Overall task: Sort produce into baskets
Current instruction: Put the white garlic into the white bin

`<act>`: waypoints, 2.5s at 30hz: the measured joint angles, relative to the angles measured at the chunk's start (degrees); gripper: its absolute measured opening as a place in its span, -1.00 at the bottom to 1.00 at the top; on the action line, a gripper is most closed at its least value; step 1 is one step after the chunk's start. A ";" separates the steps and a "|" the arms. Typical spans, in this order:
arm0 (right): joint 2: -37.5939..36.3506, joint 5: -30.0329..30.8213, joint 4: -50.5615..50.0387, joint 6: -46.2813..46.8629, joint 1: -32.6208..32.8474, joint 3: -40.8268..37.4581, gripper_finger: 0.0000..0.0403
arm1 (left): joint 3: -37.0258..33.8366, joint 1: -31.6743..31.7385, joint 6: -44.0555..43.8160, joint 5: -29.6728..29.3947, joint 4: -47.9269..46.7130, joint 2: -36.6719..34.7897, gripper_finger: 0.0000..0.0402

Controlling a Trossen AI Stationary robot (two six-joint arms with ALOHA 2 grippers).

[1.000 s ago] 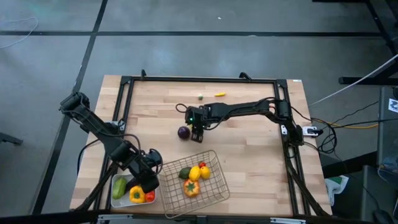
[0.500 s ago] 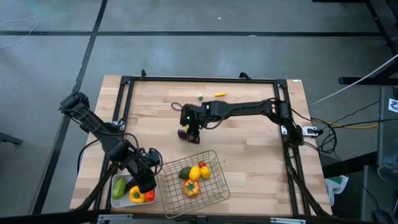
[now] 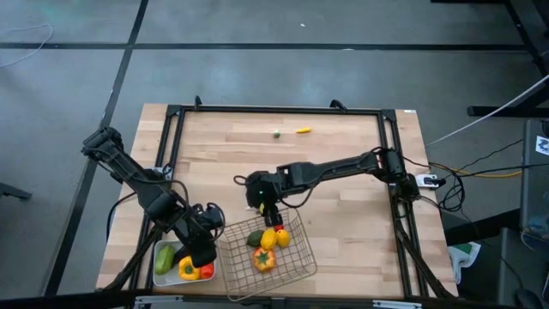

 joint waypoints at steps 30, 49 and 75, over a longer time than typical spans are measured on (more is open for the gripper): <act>0.00 0.70 7.80 0.90 0.59 -0.04 -0.09 | 2.33 12.95 22.81 -20.86 -1.10 0.50 -0.35; 0.00 0.70 15.76 0.87 0.59 -0.04 -0.09 | 2.33 12.84 23.86 -16.68 -3.15 0.50 -0.35; 0.00 0.61 18.05 0.91 0.54 -0.04 -0.09 | 2.31 12.88 24.43 -14.70 -4.33 0.52 -0.90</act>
